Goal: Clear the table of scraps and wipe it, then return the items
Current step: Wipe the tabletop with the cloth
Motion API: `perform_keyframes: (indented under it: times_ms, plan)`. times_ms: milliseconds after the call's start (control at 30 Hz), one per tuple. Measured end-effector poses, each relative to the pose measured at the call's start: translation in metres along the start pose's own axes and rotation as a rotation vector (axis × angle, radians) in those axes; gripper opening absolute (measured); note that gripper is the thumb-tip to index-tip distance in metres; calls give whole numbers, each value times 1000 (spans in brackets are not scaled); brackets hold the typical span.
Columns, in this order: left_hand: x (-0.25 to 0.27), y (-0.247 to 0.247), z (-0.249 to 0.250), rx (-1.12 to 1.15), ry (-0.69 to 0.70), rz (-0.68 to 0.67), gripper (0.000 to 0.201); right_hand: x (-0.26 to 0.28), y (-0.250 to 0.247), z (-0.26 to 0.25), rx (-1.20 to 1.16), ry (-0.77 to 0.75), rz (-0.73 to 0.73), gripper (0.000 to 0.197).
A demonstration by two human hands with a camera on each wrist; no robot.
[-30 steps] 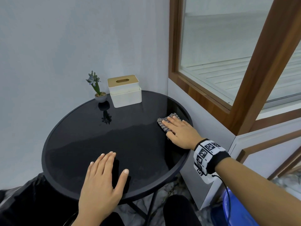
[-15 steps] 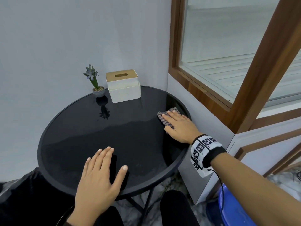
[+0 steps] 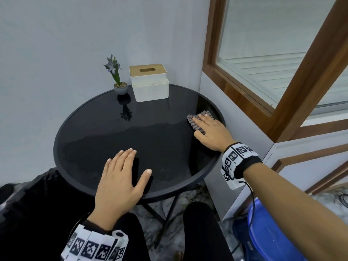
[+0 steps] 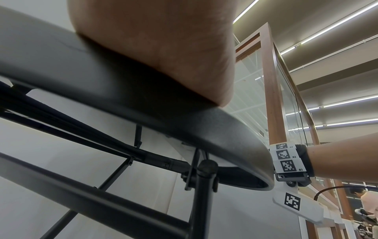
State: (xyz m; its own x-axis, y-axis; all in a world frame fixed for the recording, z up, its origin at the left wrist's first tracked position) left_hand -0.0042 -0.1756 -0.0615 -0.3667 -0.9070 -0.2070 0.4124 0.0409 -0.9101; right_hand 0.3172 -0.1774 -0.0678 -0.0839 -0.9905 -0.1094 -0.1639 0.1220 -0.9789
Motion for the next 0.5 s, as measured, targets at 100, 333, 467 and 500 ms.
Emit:
perform_keyframes:
  times_ms: [100, 333, 467, 500]
  plan:
    - [0, -1, 0, 6, -3, -2, 80, 0, 0, 0, 10, -7, 5, 63]
    - [0, -2, 1, 31, -10, -2, 77, 0, -1, -1, 15, -9, 5, 69]
    - [-1, -4, 0, 70, -3, -19, 78, 1, -1, -2, 13, -15, 11, 67]
    - [-1, -5, 0, 86, 0, -28, 78, 1, -2, -3, 15, -17, 14, 66]
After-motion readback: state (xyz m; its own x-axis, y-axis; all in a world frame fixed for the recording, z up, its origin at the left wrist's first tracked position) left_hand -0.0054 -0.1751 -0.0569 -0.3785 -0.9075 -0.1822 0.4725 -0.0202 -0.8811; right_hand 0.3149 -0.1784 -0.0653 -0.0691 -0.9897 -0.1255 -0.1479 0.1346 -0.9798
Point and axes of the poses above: each hand's wrist, its own x-axis away from the middle knuckle, its own y-axis out of the palm, z = x × y, the point moved 8 cm from there along -x, towards the middle knuckle, and after that the axes turned 13 degrees about -y, right-handed, at the moved point
